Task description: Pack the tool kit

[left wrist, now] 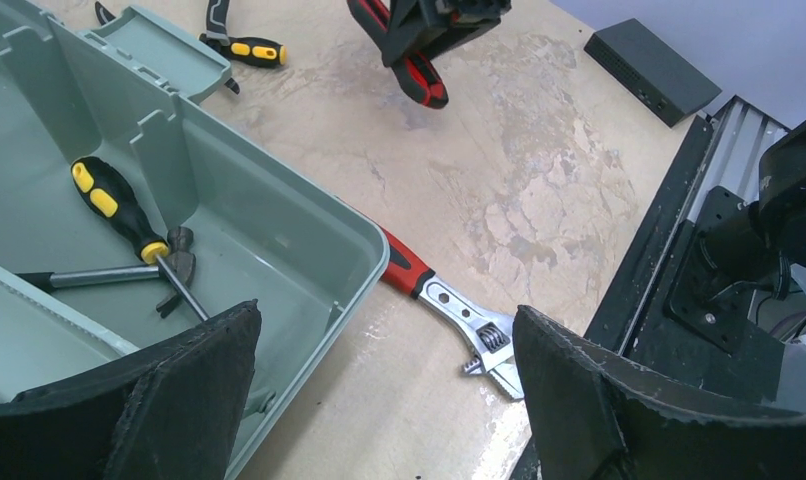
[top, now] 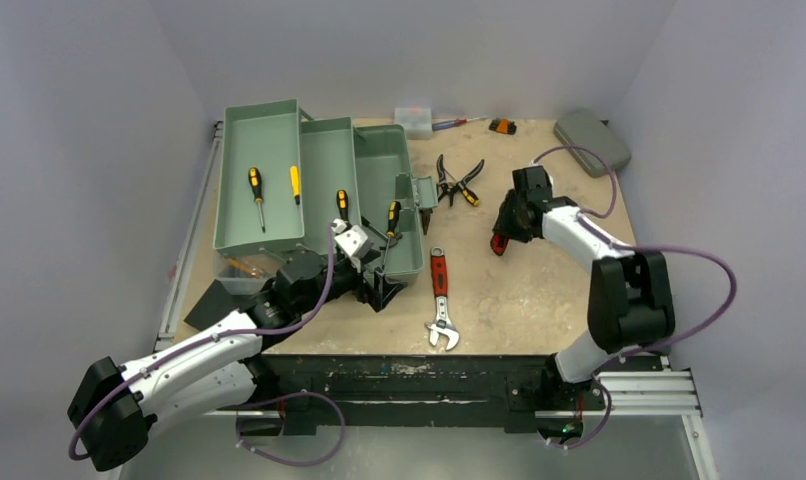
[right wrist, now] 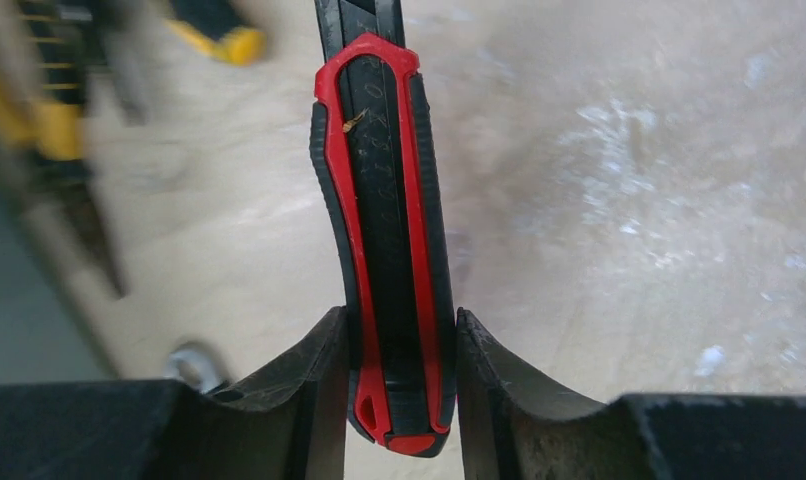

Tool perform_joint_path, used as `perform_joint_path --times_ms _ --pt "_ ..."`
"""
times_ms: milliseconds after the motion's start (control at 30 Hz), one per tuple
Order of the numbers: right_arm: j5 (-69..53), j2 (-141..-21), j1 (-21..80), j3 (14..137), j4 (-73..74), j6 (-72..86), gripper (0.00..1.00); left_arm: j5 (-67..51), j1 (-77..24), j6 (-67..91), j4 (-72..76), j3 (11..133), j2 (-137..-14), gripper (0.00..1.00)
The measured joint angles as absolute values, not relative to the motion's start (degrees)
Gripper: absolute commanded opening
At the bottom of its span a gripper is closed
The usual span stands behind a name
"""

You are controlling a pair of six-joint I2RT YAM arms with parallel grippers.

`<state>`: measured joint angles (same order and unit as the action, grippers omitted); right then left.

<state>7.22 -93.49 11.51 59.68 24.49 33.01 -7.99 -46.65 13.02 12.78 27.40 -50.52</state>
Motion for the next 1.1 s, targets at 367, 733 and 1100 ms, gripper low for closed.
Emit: perform_joint_path --times_ms 367,733,1100 --pt "-16.9 -77.5 13.3 53.3 6.6 30.4 0.08 -8.8 -46.7 14.7 12.3 28.0 -51.5 0.98" --pt "-25.2 -74.5 23.0 54.9 1.1 29.7 0.14 -6.9 -46.7 19.7 5.0 36.8 -52.9 0.97" --pt "-24.8 -85.3 30.9 60.2 -2.5 32.0 0.15 4.7 -46.6 21.5 -12.0 47.5 -44.3 1.0"
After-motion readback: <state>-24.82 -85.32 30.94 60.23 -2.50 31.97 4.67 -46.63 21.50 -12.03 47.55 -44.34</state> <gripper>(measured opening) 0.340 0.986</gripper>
